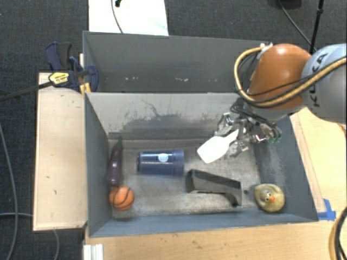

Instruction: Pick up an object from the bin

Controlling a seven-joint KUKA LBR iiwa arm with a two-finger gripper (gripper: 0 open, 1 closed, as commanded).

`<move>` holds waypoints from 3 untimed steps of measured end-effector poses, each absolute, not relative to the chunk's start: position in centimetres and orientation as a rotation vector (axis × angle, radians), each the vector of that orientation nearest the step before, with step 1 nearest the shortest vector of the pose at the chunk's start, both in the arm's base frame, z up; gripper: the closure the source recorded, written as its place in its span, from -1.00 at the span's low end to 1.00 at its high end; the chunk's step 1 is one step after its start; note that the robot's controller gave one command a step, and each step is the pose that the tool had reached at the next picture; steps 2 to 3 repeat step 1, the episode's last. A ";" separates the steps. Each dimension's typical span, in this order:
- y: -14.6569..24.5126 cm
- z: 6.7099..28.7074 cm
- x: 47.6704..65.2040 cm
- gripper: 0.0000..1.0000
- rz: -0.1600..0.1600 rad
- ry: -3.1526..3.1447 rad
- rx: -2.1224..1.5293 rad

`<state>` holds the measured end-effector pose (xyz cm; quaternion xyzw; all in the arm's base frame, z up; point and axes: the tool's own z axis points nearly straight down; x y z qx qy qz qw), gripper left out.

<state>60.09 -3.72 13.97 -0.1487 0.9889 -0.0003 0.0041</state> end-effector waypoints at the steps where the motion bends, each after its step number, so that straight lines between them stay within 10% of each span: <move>1: -3.7 15.3 60.1 1.00 -0.001 3.097 -0.463; 3: -3.7 15.3 60.1 1.00 -0.001 3.097 -0.463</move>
Offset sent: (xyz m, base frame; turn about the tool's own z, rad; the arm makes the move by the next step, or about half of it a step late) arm 0.0001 -0.0001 0.0238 0.0000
